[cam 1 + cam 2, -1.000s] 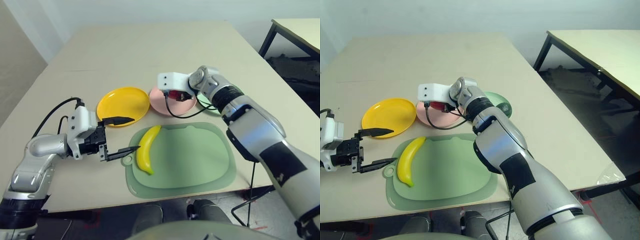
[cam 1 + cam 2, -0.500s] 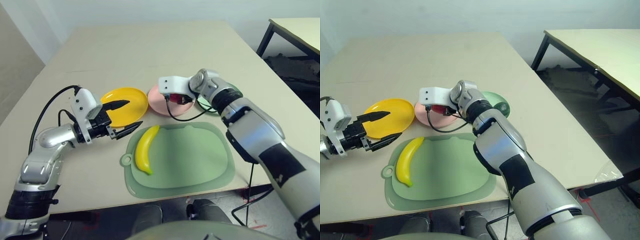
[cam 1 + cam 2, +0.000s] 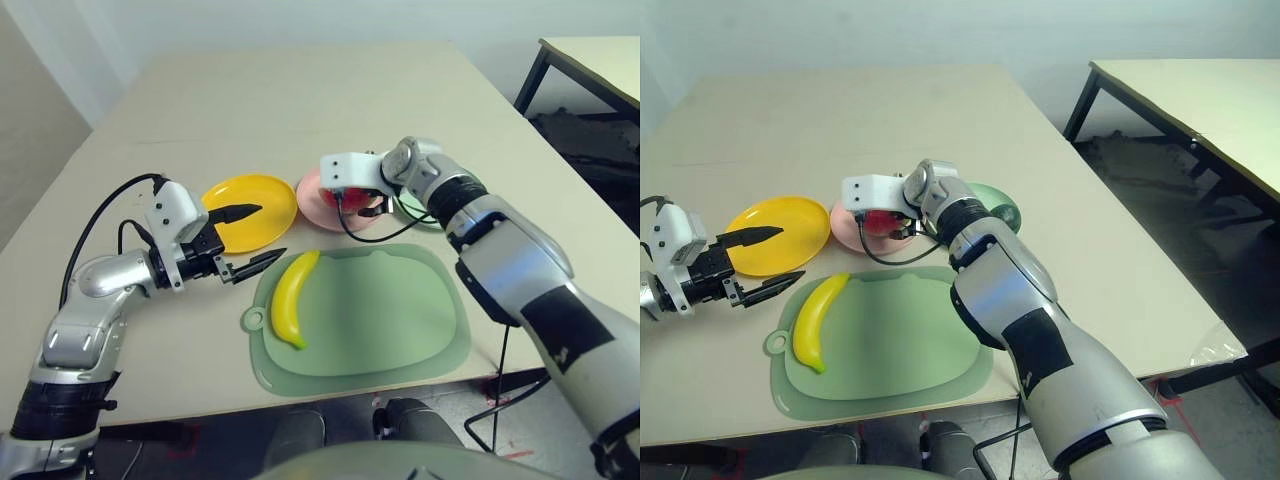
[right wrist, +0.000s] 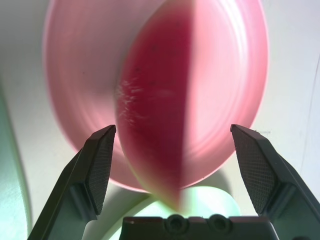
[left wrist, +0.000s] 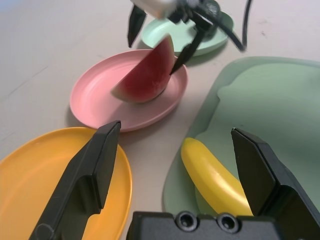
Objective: Place the fruits into color-matched plates.
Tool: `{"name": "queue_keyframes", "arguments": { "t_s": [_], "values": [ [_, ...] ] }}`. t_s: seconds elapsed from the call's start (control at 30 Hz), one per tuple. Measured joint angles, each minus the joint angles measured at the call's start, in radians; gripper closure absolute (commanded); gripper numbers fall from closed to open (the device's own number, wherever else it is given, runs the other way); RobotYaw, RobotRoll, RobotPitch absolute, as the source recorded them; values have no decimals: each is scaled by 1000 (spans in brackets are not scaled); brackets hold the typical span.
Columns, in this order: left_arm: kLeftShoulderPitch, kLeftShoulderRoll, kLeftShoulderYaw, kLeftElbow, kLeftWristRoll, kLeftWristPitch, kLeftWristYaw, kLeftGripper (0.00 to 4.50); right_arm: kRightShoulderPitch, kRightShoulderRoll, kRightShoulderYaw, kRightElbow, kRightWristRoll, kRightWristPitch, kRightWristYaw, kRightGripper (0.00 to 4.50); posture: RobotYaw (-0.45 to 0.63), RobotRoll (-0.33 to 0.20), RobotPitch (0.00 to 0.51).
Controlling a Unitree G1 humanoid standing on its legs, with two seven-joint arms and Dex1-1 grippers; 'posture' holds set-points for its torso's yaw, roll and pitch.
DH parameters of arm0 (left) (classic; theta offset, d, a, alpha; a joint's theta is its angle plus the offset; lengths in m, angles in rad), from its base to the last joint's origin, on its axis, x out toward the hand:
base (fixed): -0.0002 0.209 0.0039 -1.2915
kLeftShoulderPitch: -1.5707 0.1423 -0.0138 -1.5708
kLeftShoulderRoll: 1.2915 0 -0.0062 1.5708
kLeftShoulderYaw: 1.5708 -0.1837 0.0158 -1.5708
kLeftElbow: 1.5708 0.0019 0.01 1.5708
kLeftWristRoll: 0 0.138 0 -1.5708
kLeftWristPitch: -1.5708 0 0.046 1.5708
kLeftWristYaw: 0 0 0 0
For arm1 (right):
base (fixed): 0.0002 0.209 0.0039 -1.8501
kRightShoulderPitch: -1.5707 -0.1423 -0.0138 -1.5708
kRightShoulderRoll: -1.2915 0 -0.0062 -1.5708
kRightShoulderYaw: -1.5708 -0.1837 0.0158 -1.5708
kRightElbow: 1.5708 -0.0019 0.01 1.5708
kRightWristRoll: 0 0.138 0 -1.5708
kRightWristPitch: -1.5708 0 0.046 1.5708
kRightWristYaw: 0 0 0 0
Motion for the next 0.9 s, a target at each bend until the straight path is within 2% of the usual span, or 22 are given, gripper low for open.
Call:
{"name": "queue_keyframes", "arguments": {
  "t_s": [0.1, 0.17, 0.3, 0.37, 0.53, 0.67, 0.9],
  "values": [
    [1, 34, -1, 17, 12, -62, -60, 0, 17, -78, -78, -199, 102, 48, 176, 14, 111, 0, 20],
    [-2, 48, -5, 34, 31, -111, -95, 0, 80, -135, -127, -397, 171, 135, 282, 14, 110, 0, 19],
    [-65, 70, -54, 95, 73, -224, -183, 0, 344, -276, -170, -814, 293, 368, 434, 14, 93, 0, 14],
    [-118, 88, -99, 135, 112, -288, -232, 0, 444, -308, -189, -959, 356, 487, 459, 14, 89, 0, 13],
    [-278, 97, -192, 244, 187, -413, -322, 0, 599, -340, -271, -1284, 529, 702, 443, 14, 84, 0, 13],
    [-357, 112, -249, 321, 242, -506, -383, 0, 737, -343, -292, -1394, 604, 752, 376, 14, 85, 0, 14],
    [-459, 138, -340, 378, 313, -650, -479, 0, 896, -225, -406, -1522, 758, 822, 156, 14, 75, 0, 6]
  ]
}}
